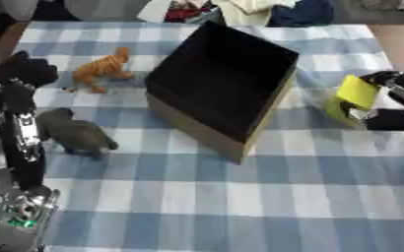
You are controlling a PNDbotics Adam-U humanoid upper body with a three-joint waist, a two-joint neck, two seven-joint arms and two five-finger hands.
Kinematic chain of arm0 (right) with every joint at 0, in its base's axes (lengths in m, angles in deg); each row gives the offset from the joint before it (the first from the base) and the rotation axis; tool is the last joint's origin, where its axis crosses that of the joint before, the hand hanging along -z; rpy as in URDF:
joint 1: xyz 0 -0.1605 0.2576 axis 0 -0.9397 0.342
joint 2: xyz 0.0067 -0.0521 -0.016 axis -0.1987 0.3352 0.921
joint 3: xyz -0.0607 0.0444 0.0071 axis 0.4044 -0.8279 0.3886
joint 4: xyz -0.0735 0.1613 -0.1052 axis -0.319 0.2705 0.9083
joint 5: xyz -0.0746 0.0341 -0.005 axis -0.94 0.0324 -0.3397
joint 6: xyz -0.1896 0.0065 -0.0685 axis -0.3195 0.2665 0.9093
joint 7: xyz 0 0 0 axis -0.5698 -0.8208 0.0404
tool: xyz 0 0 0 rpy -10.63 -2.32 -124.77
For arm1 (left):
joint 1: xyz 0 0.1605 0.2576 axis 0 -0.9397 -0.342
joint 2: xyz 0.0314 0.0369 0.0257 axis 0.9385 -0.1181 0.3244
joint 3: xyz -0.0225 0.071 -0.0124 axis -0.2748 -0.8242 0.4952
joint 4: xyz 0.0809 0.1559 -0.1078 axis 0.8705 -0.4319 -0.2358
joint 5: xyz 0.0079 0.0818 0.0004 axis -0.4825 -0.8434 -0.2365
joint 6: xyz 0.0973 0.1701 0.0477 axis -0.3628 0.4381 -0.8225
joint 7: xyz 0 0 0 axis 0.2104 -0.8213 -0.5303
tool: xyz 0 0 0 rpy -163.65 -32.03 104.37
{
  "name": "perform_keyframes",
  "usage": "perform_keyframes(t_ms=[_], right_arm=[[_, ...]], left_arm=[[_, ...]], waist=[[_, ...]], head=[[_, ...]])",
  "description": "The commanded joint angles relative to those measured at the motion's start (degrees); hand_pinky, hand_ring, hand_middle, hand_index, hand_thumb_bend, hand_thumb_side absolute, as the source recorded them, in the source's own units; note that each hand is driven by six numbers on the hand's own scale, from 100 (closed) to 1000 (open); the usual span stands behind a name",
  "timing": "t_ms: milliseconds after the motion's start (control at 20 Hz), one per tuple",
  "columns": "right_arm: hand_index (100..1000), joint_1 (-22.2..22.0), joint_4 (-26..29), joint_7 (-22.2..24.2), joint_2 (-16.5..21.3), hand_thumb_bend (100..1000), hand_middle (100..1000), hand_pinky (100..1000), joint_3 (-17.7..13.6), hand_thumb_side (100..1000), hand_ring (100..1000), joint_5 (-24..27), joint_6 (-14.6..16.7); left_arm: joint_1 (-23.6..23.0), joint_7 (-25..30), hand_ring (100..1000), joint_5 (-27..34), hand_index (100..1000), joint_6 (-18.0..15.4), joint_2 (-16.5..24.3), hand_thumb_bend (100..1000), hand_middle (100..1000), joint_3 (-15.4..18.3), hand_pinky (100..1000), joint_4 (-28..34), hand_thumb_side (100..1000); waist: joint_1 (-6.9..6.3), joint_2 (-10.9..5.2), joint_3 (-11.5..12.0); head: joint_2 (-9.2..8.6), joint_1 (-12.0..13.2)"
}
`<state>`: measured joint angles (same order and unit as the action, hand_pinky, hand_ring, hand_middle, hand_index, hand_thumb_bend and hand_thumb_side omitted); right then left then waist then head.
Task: Pick up objects on the table and place them in the box.
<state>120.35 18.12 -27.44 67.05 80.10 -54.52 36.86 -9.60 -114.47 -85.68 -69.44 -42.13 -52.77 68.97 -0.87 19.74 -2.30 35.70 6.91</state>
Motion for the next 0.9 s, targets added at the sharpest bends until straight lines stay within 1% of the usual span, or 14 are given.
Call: perform_keyframes(t_ms=[50,100,150,450,650,700,800,900], right_arm=[[855,-0.1,0.4,-0.8,0.9,151,629,986,0.1,641,950,0.5,-0.4],[855,-0.4,0.6,-1.0,1.2,151,629,986,0.1,641,950,1.0,-0.5],[843,-0.6,0.8,-1.2,1.4,100,616,977,0.2,604,943,1.4,-0.6],[825,-0.9,2.8,-0.9,1.9,100,594,968,0.1,516,934,5.4,-2.2],[821,-0.5,4.3,-0.1,1.8,100,586,970,0.0,356,933,7.4,-3.4],[818,-0.3,4.7,0.0,1.8,100,580,970,-0.1,302,932,7.8,-3.7],[816,0.1,5.4,0.2,1.7,100,576,968,-0.2,247,929,8.6,-4.3],[814,0.5,6.0,0.4,1.6,100,571,967,-0.3,230,926,9.2,-4.8]], left_arm=[[0.4,0.3,682,-0.1,814,-0.1,0.6,100,644,0.2,698,0.9,756],[0.4,0.3,682,-0.1,814,0.0,0.6,100,644,0.2,698,0.9,756],[0.5,0.4,682,-0.1,814,0.0,0.6,100,644,0.2,698,0.9,756],[0.5,0.5,682,0.0,813,0.0,0.7,100,644,0.2,698,0.9,755],[0.4,0.5,682,0.1,813,0.1,0.7,100,644,0.3,698,0.9,754],[0.4,0.5,682,0.1,813,0.1,0.7,100,644,0.3,698,0.9,754],[0.4,0.6,682,0.2,812,0.1,0.7,100,643,0.3,698,0.9,755],[0.4,0.6,682,0.2,812,0.2,0.7,100,643,0.3,698,0.9,755]], waist=[[0.12,-1.01,0.2],[0.13,-1.01,0.2],[0.14,-1.01,0.2],[0.18,-1.16,0.1],[0.20,-1.32,0.0],[0.22,-1.36,0.0],[0.25,-1.41,-0.1],[0.29,-1.44,-0.1]], head=[[-0.63,-0.1],[-0.63,-0.1],[-0.63,-0.1],[-0.69,0.0],[-0.67,0.1],[-0.65,0.1],[-0.63,0.1],[-0.58,0.1]])
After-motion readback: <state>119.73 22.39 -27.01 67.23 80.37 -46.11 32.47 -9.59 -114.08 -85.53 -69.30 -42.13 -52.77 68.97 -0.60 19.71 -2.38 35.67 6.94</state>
